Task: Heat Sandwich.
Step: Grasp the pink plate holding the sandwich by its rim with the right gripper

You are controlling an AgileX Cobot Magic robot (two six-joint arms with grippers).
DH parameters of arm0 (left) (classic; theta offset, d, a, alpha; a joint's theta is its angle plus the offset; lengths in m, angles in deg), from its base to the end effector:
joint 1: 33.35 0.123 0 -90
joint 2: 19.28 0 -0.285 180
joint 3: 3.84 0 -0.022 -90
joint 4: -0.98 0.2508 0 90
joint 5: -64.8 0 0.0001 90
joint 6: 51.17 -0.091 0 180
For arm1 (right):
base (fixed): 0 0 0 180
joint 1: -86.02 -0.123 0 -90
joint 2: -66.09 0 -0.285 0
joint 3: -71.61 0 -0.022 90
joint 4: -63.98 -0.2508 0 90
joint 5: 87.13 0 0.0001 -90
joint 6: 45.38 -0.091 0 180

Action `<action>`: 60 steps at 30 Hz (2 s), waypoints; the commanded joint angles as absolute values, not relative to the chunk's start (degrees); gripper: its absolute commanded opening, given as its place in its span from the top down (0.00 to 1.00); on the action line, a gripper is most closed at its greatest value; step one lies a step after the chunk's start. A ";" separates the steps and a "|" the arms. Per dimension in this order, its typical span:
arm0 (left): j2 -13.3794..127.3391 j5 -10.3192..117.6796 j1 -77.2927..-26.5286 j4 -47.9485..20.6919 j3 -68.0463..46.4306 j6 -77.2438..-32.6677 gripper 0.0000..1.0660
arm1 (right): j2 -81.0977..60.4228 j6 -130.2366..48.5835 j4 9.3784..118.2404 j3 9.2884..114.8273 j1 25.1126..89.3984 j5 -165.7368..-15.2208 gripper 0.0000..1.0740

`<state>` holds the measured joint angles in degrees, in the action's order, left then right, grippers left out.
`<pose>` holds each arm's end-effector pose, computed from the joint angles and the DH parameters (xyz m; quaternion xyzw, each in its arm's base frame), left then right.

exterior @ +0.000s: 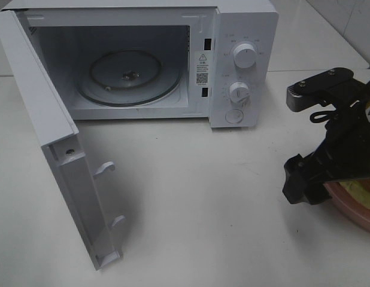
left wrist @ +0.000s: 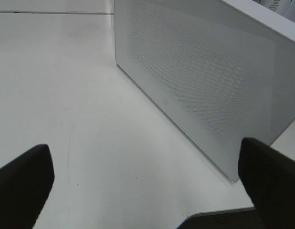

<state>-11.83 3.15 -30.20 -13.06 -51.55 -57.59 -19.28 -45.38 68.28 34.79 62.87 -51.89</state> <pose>-0.0084 -0.0199 0.2821 0.0310 0.8448 -0.0782 0.5284 0.2184 0.0891 0.2081 -0.2219 0.9549 0.0126 0.1970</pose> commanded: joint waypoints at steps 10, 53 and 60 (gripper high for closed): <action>-12.69 3.37 -30.08 -13.17 -51.55 -57.71 0.09 | -24.72 -46.87 67.99 34.79 69.92 -51.37 0.09; -12.69 3.37 -30.08 -13.17 -51.55 -57.71 0.09 | -44.54 -50.02 72.92 38.22 75.88 -60.20 0.49; -12.69 3.37 -30.08 -13.17 -51.55 -57.71 0.09 | -44.54 -54.43 76.47 38.22 75.88 -59.45 0.95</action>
